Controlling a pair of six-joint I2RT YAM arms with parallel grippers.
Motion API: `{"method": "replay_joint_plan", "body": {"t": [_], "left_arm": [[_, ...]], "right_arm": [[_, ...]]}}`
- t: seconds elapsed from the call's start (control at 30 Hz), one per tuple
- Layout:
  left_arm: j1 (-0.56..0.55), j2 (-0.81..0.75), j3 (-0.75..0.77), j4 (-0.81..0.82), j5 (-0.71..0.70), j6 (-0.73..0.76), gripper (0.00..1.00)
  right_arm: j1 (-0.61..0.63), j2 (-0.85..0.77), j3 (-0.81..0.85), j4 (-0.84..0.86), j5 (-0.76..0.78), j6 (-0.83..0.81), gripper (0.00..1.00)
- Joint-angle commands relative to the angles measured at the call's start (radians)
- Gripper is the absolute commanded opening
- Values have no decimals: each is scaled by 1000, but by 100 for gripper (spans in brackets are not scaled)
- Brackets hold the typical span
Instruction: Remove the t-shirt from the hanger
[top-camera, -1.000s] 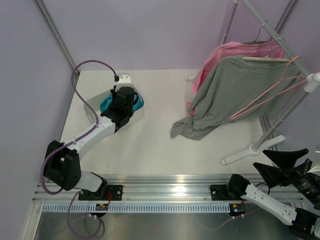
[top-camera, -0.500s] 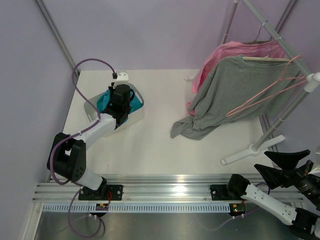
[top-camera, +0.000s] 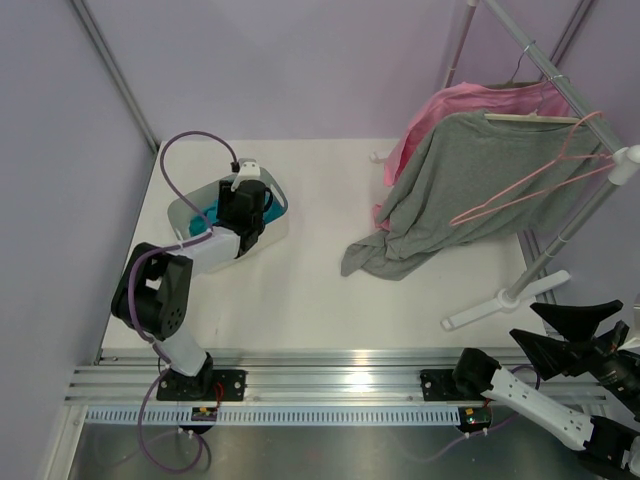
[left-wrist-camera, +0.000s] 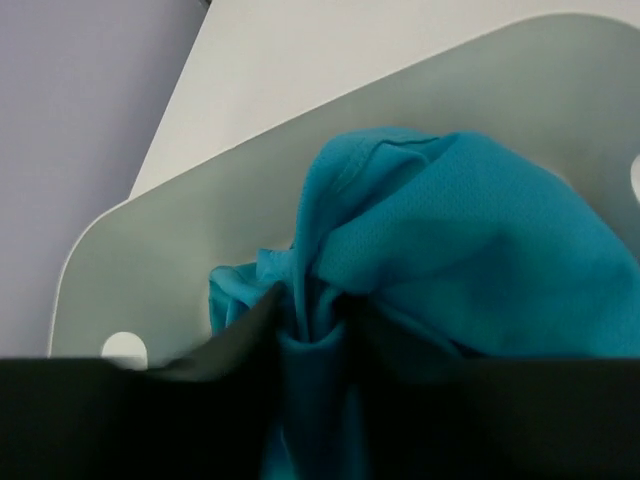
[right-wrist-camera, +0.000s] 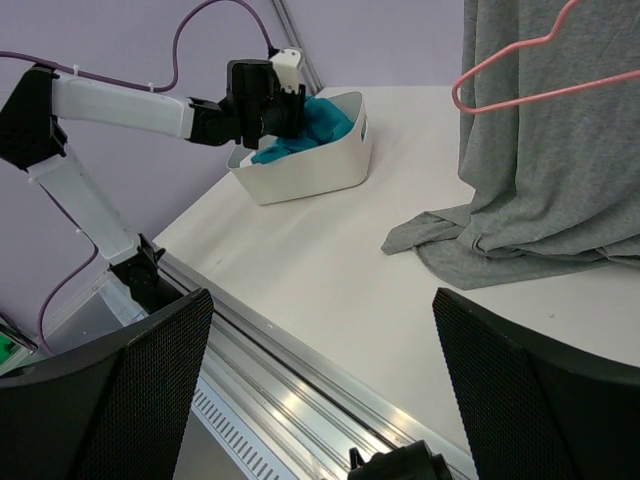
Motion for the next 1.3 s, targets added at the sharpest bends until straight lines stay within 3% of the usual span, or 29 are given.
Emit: {"method": "replay_joint_plan", "body": {"t": [0.0, 0.07, 0.17, 0.37, 0.57, 0.63, 0.7, 0.73, 0.8, 0.83, 0.93, 1.27], "left_arm": [[5, -14, 36, 34, 17, -30, 62], [7, 0, 60, -7, 29, -36, 82], [10, 8, 85, -72, 25, -42, 94], [10, -127, 82, -110, 80, -50, 92], [8, -221, 191, -367, 109, -152, 92], [10, -247, 177, -378, 140, -163, 90], [10, -270, 171, -372, 152, -153, 84], [10, -272, 163, -360, 169, -121, 65], [11, -263, 160, -325, 175, -97, 40], [17, -253, 171, -322, 204, -102, 21], [63, -191, 230, -383, 270, -174, 0], [117, 24, 359, -524, 269, -248, 0]], "right_arm": [[0, -83, 23, -26, -10, -30, 99], [0, -86, 25, -26, -15, -27, 99], [0, -89, 20, -24, -15, -22, 99], [1, -86, 26, -32, -7, -18, 100], [0, -75, 23, -31, 4, -15, 100], [0, -78, 16, -23, 8, -13, 100], [1, -81, 10, -17, 1, -2, 100], [1, -80, 10, -21, -5, 2, 100], [0, -87, 14, -29, -13, 19, 100], [0, -91, 16, -32, -15, 21, 99], [0, -97, 20, -38, -7, 11, 100], [1, -78, -6, 11, -47, -7, 100]]}}
